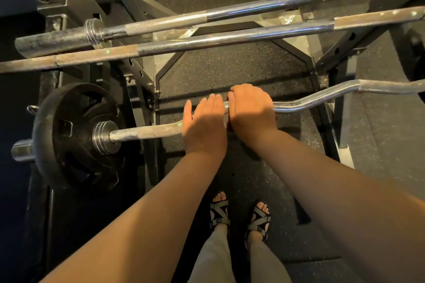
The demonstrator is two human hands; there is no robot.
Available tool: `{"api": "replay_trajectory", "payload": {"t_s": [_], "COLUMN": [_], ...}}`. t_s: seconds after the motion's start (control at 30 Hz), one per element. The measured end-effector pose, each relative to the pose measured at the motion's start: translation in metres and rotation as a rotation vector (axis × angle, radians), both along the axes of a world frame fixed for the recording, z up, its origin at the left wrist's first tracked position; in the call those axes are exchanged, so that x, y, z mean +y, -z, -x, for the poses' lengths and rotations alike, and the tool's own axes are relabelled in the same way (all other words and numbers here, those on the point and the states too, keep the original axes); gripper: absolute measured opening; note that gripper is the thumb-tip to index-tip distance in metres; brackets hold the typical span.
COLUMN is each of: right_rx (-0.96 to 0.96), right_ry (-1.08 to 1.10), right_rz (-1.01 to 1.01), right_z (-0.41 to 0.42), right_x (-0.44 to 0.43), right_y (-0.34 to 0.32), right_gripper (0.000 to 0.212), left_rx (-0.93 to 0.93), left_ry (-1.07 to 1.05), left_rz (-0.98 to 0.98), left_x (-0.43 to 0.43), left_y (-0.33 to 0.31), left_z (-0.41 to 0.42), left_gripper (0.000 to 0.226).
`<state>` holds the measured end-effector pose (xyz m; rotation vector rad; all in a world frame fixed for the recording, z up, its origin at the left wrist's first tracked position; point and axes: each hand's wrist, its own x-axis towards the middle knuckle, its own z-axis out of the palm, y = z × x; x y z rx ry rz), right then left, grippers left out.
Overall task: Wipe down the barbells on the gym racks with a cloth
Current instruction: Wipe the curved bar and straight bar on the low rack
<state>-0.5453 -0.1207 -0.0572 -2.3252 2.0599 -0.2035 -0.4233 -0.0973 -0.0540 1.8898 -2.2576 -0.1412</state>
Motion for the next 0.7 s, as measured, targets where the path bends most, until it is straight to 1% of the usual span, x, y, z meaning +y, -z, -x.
{"api": "replay_trajectory", "payload": {"t_s": [0.07,0.1,0.13,0.2,0.27,0.3,0.33,0.4,0.43,0.53,0.6,0.67,0.7], "right_rx": [0.022,0.020,-0.002,-0.115,-0.187,-0.179,-0.160,-0.080,-0.040,0.051,0.006,-0.106,-0.168], "right_ry": [-0.024,-0.037,-0.036,-0.046,-0.104,-0.124,-0.129,-0.116,-0.094,-0.076,-0.069,-0.095,-0.117], "right_rz": [-0.053,-0.026,0.050,0.182,0.195,0.187,0.177,0.173,0.156,0.075,0.084,0.153,0.172], "right_z": [0.000,0.000,0.001,0.003,0.004,0.007,0.010,0.010,0.006,0.003,0.003,0.007,0.010], "right_x": [-0.008,-0.007,-0.001,0.023,0.053,0.059,0.053,0.027,0.016,-0.005,0.006,0.023,0.032], "right_y": [-0.001,-0.002,-0.001,0.006,0.010,0.010,0.010,0.009,0.005,0.006,0.006,0.009,0.011], "right_gripper": [0.020,0.021,0.024,0.030,0.042,0.048,0.047,0.032,0.029,0.029,0.033,0.033,0.034], "left_rx": [-0.019,-0.028,-0.037,-0.039,-0.041,-0.042,-0.038,-0.027,-0.019,-0.011,-0.039,-0.047,-0.040], "left_ry": [0.001,0.001,0.001,0.003,0.009,0.009,0.004,-0.014,-0.021,-0.036,-0.024,-0.029,-0.039], "left_rz": [-0.015,-0.020,-0.021,-0.025,-0.035,-0.033,-0.026,-0.023,-0.027,-0.042,-0.047,-0.047,-0.050], "left_x": [-0.003,-0.004,-0.004,-0.003,-0.002,-0.002,-0.002,-0.001,0.000,0.002,0.001,-0.002,-0.003], "left_y": [0.002,0.002,0.002,-0.001,-0.003,-0.003,-0.003,-0.003,-0.003,-0.003,-0.003,-0.003,-0.005], "left_z": [-0.001,-0.001,-0.001,0.000,0.001,0.002,0.002,0.002,0.003,0.005,0.007,0.010,0.011], "left_gripper": [0.050,0.051,0.051,0.050,0.052,0.051,0.049,0.046,0.048,0.055,0.047,0.033,0.031]}}
